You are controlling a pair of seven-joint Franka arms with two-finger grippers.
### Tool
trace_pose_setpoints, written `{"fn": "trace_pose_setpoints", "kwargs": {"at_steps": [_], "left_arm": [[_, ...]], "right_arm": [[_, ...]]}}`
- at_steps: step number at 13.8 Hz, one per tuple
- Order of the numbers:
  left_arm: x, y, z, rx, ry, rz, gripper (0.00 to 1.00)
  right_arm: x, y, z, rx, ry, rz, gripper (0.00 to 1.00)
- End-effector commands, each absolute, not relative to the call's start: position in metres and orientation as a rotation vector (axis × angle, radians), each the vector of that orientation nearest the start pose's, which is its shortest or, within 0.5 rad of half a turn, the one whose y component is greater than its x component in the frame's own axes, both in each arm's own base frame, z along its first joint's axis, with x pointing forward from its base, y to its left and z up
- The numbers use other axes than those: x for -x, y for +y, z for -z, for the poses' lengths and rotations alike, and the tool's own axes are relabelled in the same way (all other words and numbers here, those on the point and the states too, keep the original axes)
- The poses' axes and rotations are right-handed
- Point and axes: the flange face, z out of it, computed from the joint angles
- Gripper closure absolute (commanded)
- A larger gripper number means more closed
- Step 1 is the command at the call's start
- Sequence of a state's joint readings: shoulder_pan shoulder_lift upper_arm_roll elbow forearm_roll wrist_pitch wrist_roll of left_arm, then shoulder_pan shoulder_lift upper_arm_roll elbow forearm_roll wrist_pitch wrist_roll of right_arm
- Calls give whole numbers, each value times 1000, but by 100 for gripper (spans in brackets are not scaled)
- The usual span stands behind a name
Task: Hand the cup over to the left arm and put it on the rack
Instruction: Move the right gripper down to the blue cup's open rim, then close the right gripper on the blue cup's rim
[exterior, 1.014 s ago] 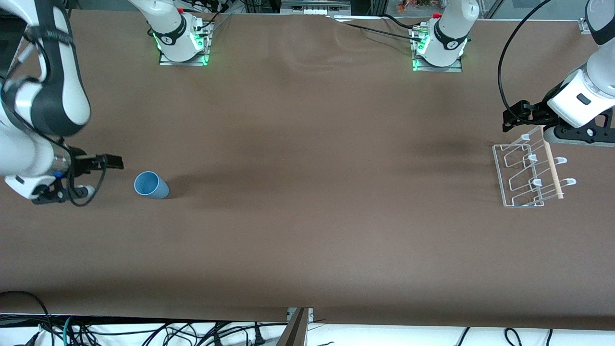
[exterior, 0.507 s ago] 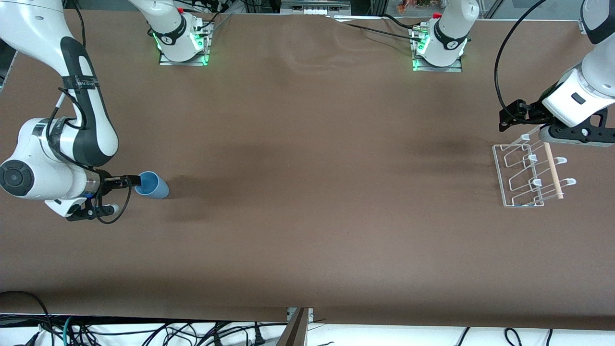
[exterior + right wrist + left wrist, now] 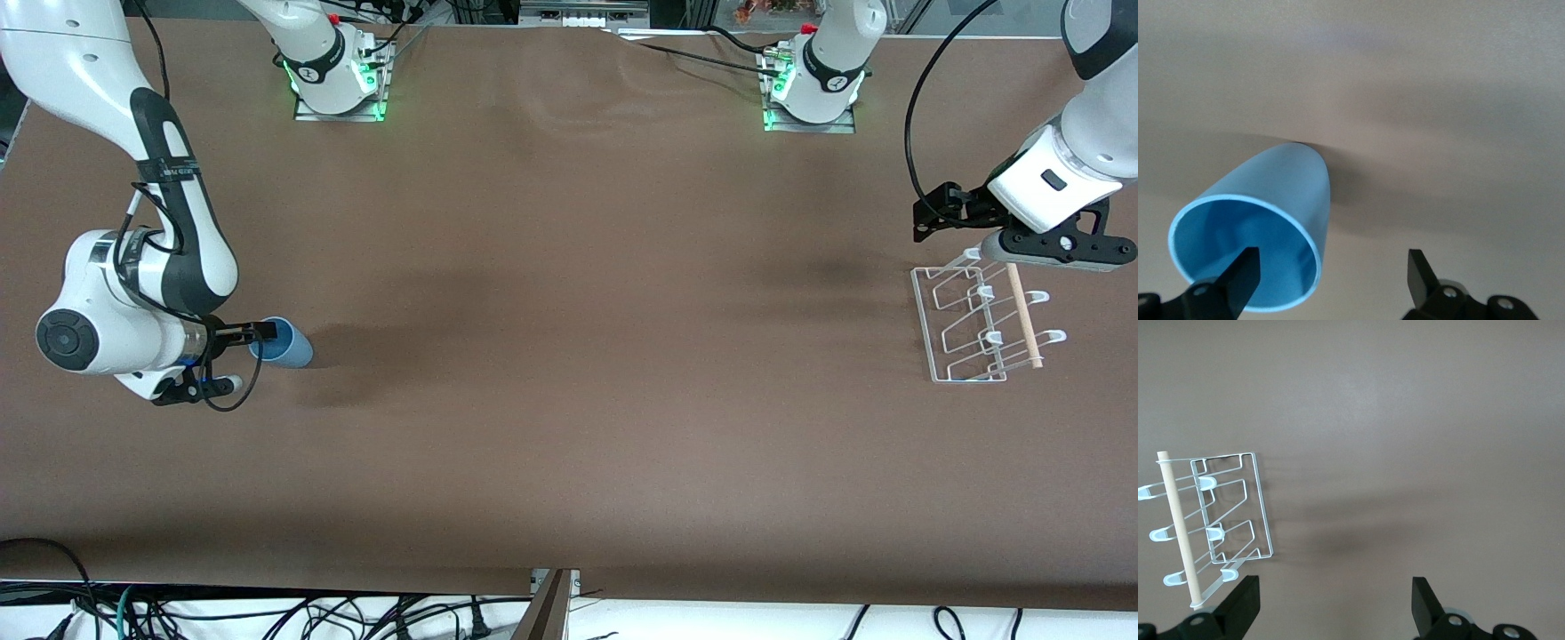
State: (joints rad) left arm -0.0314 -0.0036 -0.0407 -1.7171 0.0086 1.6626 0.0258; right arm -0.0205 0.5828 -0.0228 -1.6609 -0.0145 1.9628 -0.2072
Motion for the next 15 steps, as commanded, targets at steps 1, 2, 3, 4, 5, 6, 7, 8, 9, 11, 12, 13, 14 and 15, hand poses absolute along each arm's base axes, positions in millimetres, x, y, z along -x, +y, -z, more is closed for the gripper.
{"fn": "trace_pose_setpoints", "kwargs": {"at_steps": [1, 2, 3, 4, 5, 6, 7, 8, 9, 11, 12, 13, 14, 15], "left_arm": [[-552, -39, -573, 3095, 172, -77, 0], [-552, -45, -573, 3093, 186, -77, 0], [-552, -48, -573, 3093, 194, -76, 0], [-552, -50, -573, 3091, 201, -76, 0], [-551, -55, -574, 3090, 215, -73, 0], [-551, -53, -574, 3092, 208, -74, 0], [-551, -52, -574, 3095, 198, -74, 0], [-552, -52, -572, 3097, 205, -79, 0], [-552, -50, -572, 3108, 188, -80, 0], [-552, -51, -571, 3109, 199, -85, 0], [-552, -51, -571, 3109, 199, -85, 0], [-552, -51, -571, 3109, 199, -87, 0], [-552, -51, -571, 3109, 199, -90, 0], [-552, -52, -572, 3107, 202, -87, 0]], "right_arm": [[-649, -20, -242, 3091, -286, -425, 37], [-650, -19, -240, 3092, -287, -421, 62], [-652, -15, -238, 3096, -294, -405, 80], [-652, -14, -237, 3098, -290, -400, 96], [-652, -14, -236, 3101, -274, -402, 100], [-652, -11, -236, 3106, -248, -403, 100], [-653, -8, -236, 3107, -239, -400, 100], [-653, -6, -238, 3104, -228, -406, 100], [-654, -3, -241, 3105, -223, -402, 100], [-654, 15, -249, 3089, -135, -395, 100], [-657, 26, -257, 3063, -69, -385, 100], [-659, 43, -264, 3032, -8, -398, 100], [-661, 61, -273, 3011, 77, -416, 100], [-663, 82, -284, 3000, 155, -416, 100]]}}
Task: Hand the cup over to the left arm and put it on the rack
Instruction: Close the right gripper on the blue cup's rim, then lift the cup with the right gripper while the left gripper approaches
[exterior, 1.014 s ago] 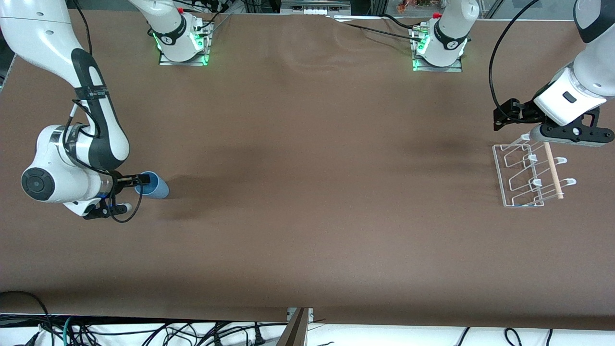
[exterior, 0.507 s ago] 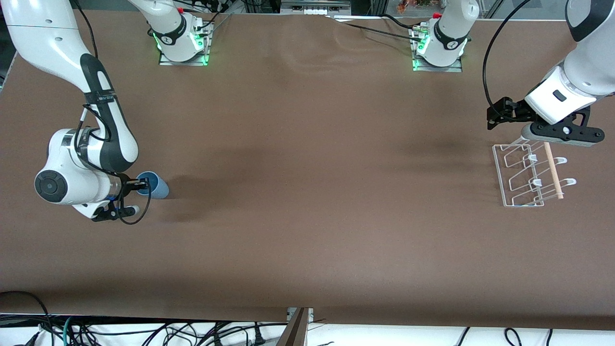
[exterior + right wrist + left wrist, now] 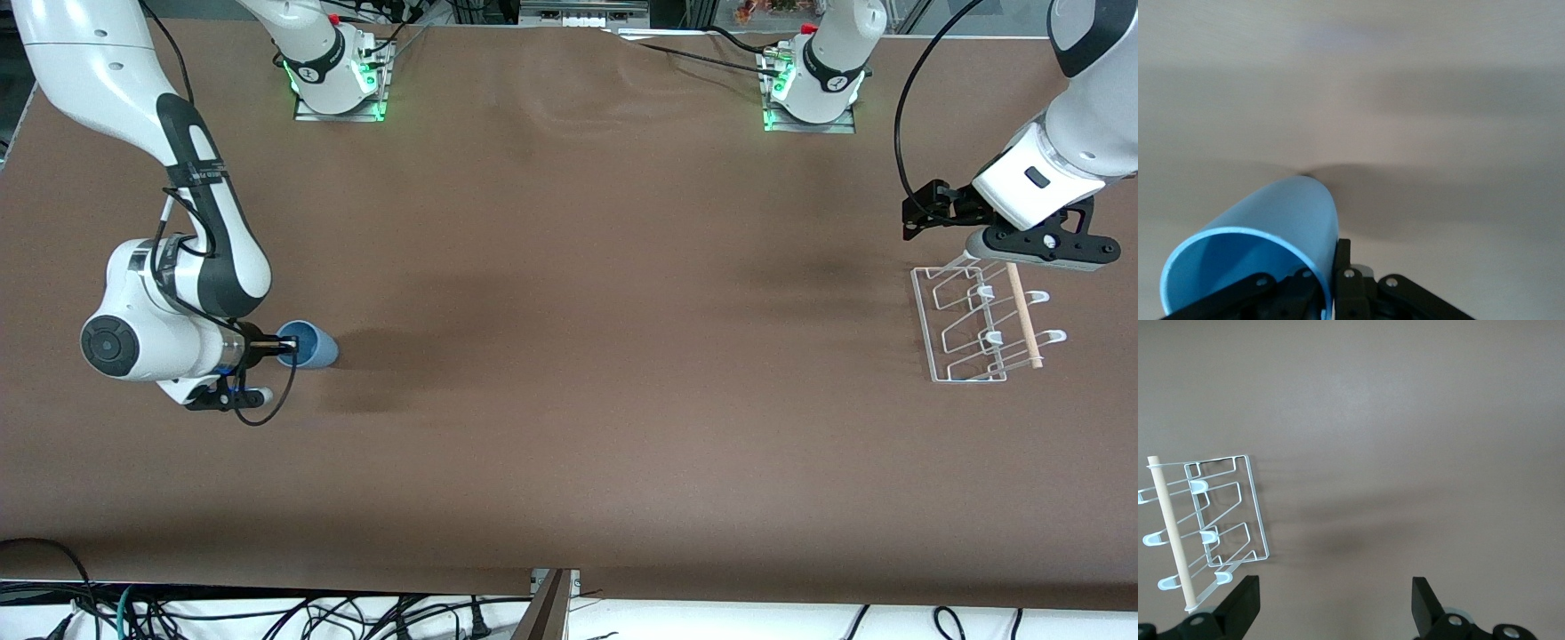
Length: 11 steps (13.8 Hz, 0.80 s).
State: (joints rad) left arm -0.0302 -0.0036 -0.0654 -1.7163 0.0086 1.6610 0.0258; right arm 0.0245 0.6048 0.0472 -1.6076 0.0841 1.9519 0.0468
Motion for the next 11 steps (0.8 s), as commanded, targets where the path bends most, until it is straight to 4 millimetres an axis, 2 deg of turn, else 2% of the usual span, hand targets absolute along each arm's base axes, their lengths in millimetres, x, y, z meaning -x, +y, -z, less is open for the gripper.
{"fn": "trace_pose_setpoints", "kwargs": {"at_steps": [1, 3, 4, 6, 8, 9, 11], "left_arm": [[-552, -53, -571, 3107, 202, -92, 0], [-551, -55, -570, 3107, 211, -101, 0], [-552, -60, -564, 3105, 225, -127, 0], [-551, -80, -553, 3132, 270, -187, 0], [-556, -94, -540, 3238, 273, -243, 0], [-556, -98, -538, 3285, 304, -261, 0], [-559, -107, -535, 3351, 496, -262, 0]], "right_arm": [[-667, 105, -296, 2978, 254, -407, 100], [-666, 153, -311, 2902, 381, -403, 100], [-663, 174, -313, 2851, 443, -425, 100], [-654, 218, -319, 2756, 516, -473, 100], [-645, 258, -329, 2672, 604, -515, 100], [-646, 279, -344, 2618, 652, -522, 100], [-640, 316, -358, 2526, 728, -568, 100]]}}
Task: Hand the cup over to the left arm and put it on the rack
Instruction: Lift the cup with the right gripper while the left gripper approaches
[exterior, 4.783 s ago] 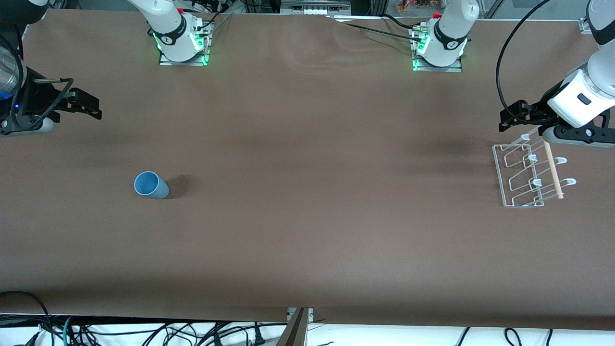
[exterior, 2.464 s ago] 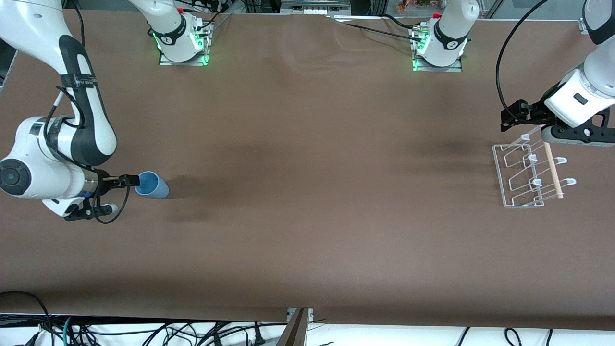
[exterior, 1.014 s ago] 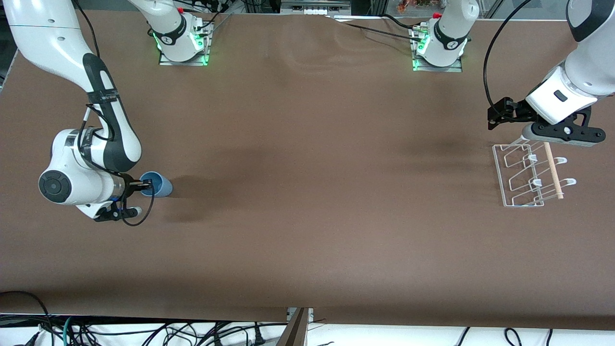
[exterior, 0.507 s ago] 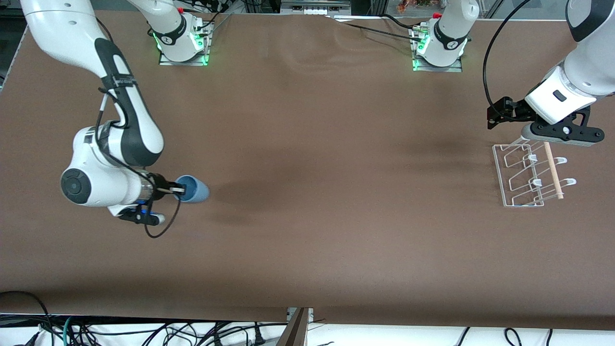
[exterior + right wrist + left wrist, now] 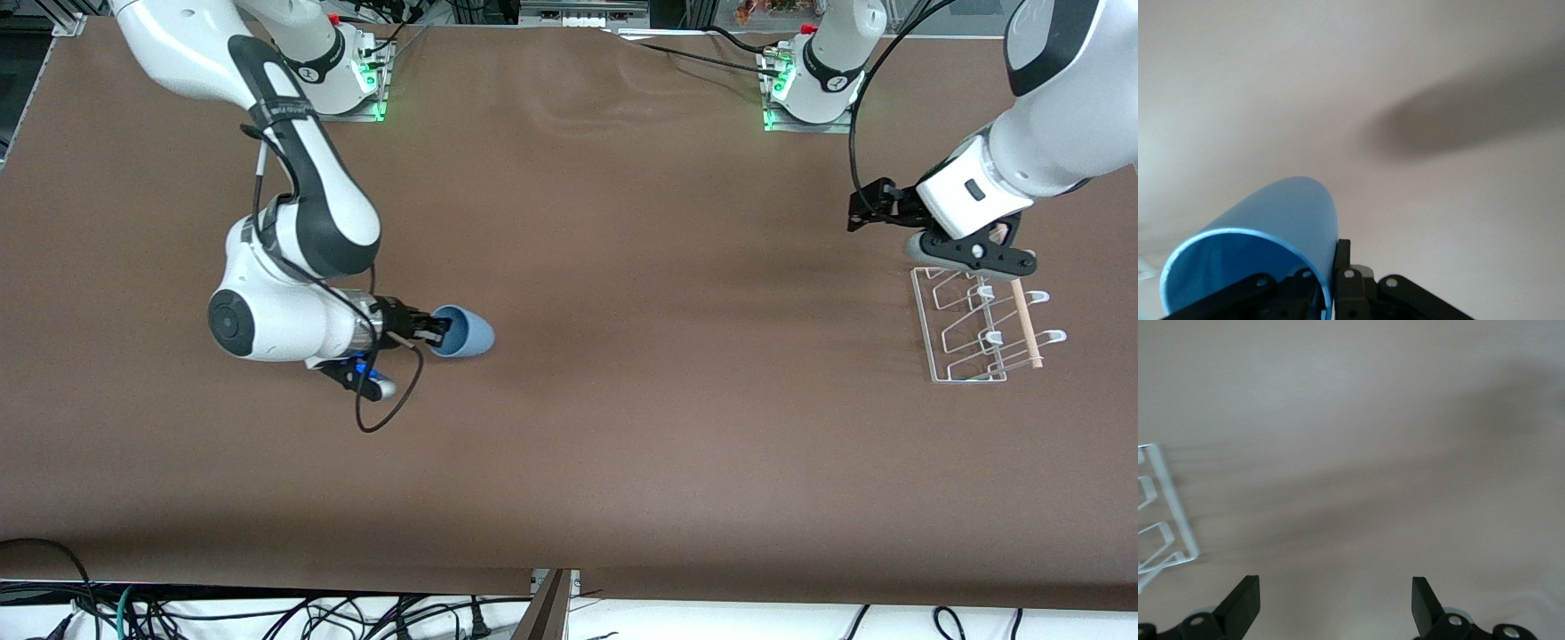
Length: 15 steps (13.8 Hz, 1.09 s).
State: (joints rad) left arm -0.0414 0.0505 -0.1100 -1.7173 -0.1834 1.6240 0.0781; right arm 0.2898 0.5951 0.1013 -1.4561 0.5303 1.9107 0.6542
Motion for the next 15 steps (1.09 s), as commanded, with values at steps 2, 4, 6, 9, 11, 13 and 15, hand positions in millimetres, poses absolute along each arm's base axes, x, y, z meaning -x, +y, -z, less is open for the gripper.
{"fn": "trace_pose_setpoints", "kwargs": {"at_steps": [2, 4, 6, 9, 11, 13, 15], "left_arm": [[-563, -115, -524, 3396, 750, -256, 0], [-570, -123, -511, 3415, 970, -215, 0], [-577, -136, -503, 3394, 1232, -91, 0], [-579, -168, -497, 3296, 1503, 24, 0], [-581, -182, -487, 3220, 1704, 98, 0], [-582, -189, -485, 3186, 1861, 193, 0], [-585, -191, -485, 3128, 1998, 309, 0]], "right_arm": [[-628, 358, -369, 2435, 771, -587, 100], [-615, 390, -375, 2380, 806, -604, 100], [-610, 412, -390, 2300, 844, -622, 100], [-615, 420, -414, 2139, 870, -682, 100], [-616, 428, -436, 2042, 872, -717, 100], [-608, 445, -448, 2017, 864, -741, 100], [-601, 460, -444, 2013, 872, -745, 100]]}}
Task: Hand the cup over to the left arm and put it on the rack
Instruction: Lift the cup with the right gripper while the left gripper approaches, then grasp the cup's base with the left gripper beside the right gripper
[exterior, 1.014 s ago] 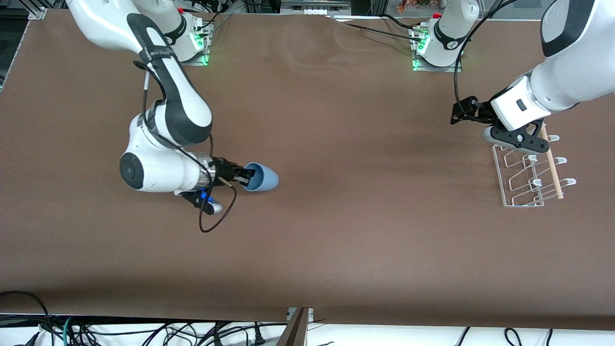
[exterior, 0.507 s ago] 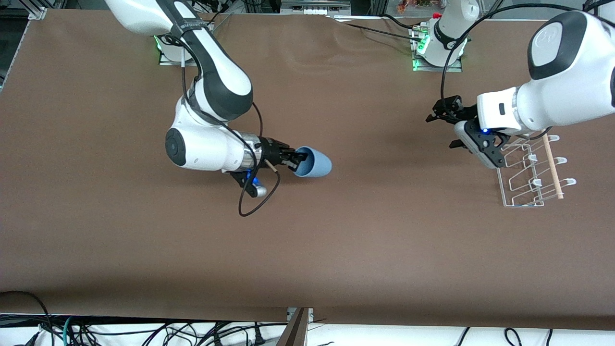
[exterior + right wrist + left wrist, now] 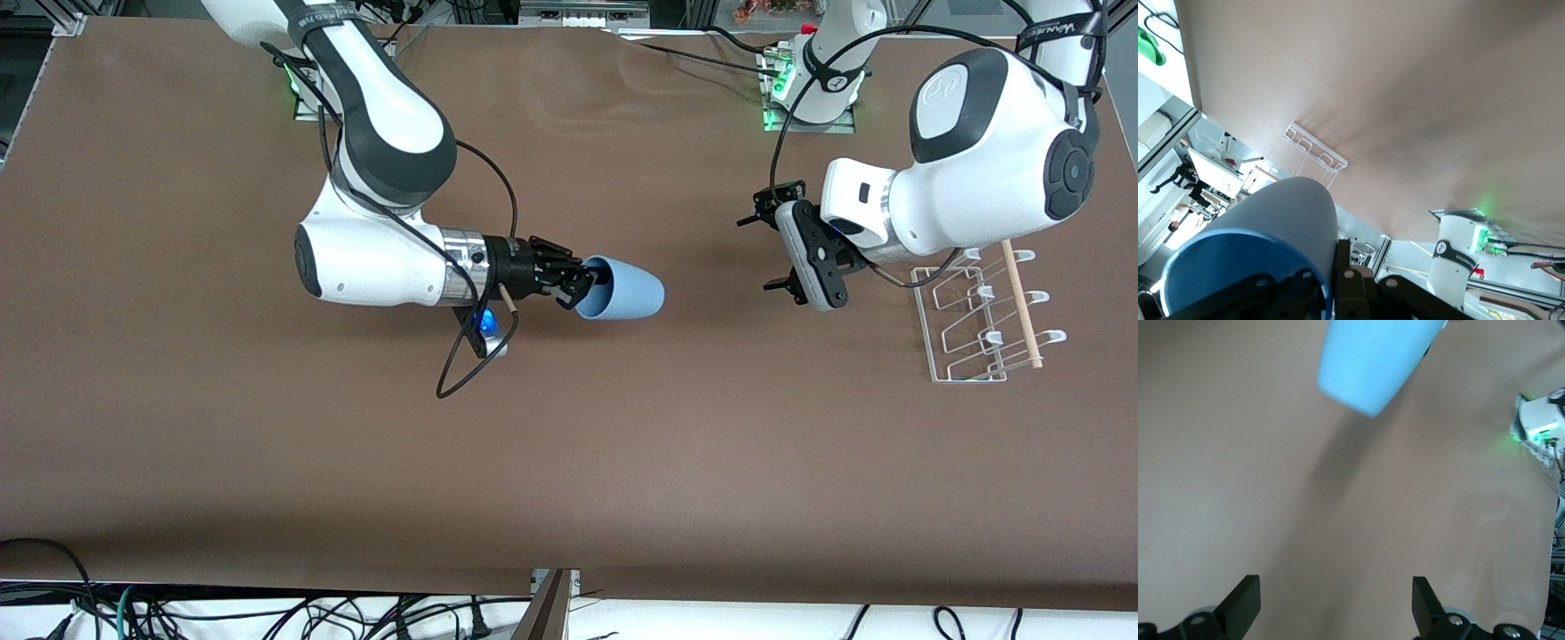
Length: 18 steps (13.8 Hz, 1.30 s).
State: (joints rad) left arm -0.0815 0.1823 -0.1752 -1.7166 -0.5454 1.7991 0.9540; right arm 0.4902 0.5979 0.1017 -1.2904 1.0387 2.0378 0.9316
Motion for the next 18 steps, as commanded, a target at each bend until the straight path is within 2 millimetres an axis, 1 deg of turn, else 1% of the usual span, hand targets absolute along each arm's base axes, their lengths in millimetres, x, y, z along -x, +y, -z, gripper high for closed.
{"fn": "trace_pose_setpoints", "kwargs": {"at_steps": [1, 2, 3, 4, 5, 7, 10, 11, 12, 14, 15, 16, 17, 18], "left_arm": [[-588, -192, -485, -2114, -1394, -269, 0], [-592, -194, -480, -2090, -1391, -302, 0], [-597, -195, -477, -2069, -1400, -344, 0], [-600, -198, -477, -2054, -1423, -394, 0], [-603, -204, -473, -2037, -1450, -432, 0], [-603, -222, -464, -1993, -1489, -469, 0], [-601, -233, -455, -1969, -1530, -476, 0], [-599, -235, -444, -1945, -1555, -465, 0], [-594, -243, -441, -1914, -1580, -464, 0], [-591, -246, -436, -1909, -1578, -452, 0], [-588, -253, -436, -1894, -1587, -448, 0], [-587, -255, -437, -1888, -1592, -448, 3], [-588, -256, -439, -1880, -1602, -458, 34], [-588, -256, -441, -1874, -1611, -464, 70]], "right_arm": [[-596, 470, -441, 2012, 874, -735, 100], [-591, 480, -433, 2016, 876, -725, 100], [-590, 486, -426, 2015, 883, -713, 100], [-586, 494, -427, 2014, 877, -702, 100], [-583, 502, -423, 2015, 874, -701, 100], [-576, 515, -425, 2004, 870, -691, 100], [-573, 520, -427, 1994, 878, -677, 100], [-573, 521, -427, 1994, 878, -679, 100], [-574, 521, -430, 1991, 874, -675, 100], [-576, 521, -433, 1979, 890, -676, 100], [-579, 522, -437, 1970, 889, -675, 100], [-582, 523, -435, 1964, 899, -679, 100], [-583, 523, -436, 1962, 898, -676, 100], [-584, 523, -432, 1964, 902, -679, 100]]}}
